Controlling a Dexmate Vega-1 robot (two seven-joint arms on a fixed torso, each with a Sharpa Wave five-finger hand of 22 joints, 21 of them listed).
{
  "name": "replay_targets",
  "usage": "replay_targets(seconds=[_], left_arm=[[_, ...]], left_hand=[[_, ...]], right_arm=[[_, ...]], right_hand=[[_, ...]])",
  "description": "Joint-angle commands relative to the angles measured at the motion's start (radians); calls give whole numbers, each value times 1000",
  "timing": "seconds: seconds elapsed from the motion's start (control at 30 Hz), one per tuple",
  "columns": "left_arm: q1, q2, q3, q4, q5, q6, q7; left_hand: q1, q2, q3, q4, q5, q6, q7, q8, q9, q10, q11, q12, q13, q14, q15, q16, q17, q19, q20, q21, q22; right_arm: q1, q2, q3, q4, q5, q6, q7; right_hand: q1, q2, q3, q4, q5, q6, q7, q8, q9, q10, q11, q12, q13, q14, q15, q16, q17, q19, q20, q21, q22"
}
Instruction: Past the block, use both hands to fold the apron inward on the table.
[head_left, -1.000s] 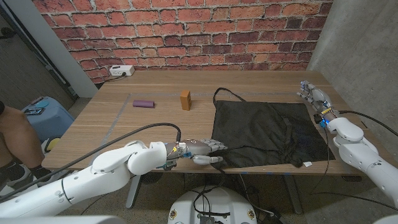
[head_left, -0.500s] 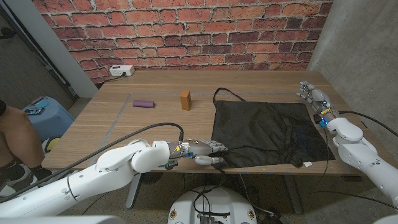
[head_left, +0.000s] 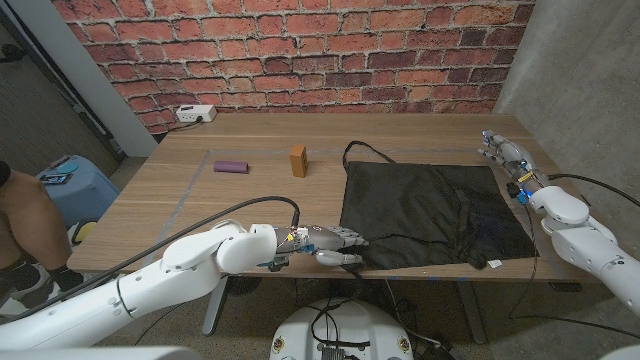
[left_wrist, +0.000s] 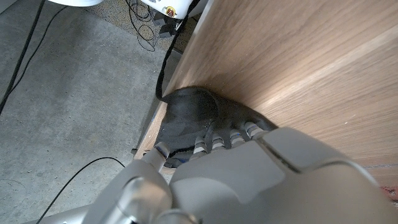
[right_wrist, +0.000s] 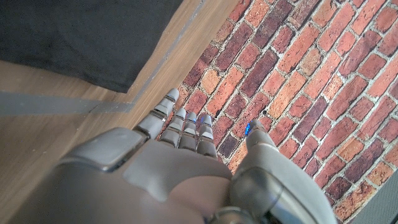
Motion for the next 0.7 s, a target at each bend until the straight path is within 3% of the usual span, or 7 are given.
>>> replay_targets(seconds=[0.03,0.1,0.2,0.47,0.7], left_arm=[[-11,-4,8,6,-9,-13,-18],[-11,-4,6,7,-17,-15,-18],[-10,-1,6,7,-10,-19,-11],[-4,-1,7,3,-7,-21,-7],[0,-5,7,1,-17,-19,-10]], left_hand=[[-81,-70,-4,1,-2,6,2,6,0,9,0,4,0,-55,-6,3,3,-147,-5,7,2],[-81,-69,-5,1,-1,6,3,6,0,9,0,4,0,-54,-7,3,3,-146,-5,7,2],[-81,-69,-6,1,-1,6,3,5,0,8,0,3,0,-55,-7,3,3,-144,-6,8,2],[-81,-67,-8,0,-1,10,4,5,0,10,-1,2,-1,-50,-8,3,2,-142,-6,9,2],[-80,-66,-9,0,-1,13,5,5,0,11,-1,2,-1,-49,-8,3,2,-140,-6,9,2]], right_arm=[[-84,-117,19,-184,-44,-99,-69],[-95,-140,20,-217,-62,-129,-87],[-108,-177,20,-267,-95,-181,-115],[-122,-254,20,-363,-152,-300,-142],[-101,-310,3,-392,-185,-361,-92]], right_hand=[[24,-4,6,-13,-1,13,3,7,3,19,7,10,5,21,-4,11,-2,18,-31,7,3],[33,-9,8,-22,-2,14,7,7,3,34,12,14,6,28,-1,12,-4,25,-30,7,3],[29,-42,-8,-33,-6,23,26,8,3,72,32,26,11,41,11,13,-5,34,-22,5,4],[46,-70,-16,-54,-4,57,44,17,4,120,33,43,21,74,17,17,-8,58,-7,8,4],[84,-80,-10,-71,-3,91,53,26,5,164,37,59,32,113,10,24,-10,87,-2,12,4]])
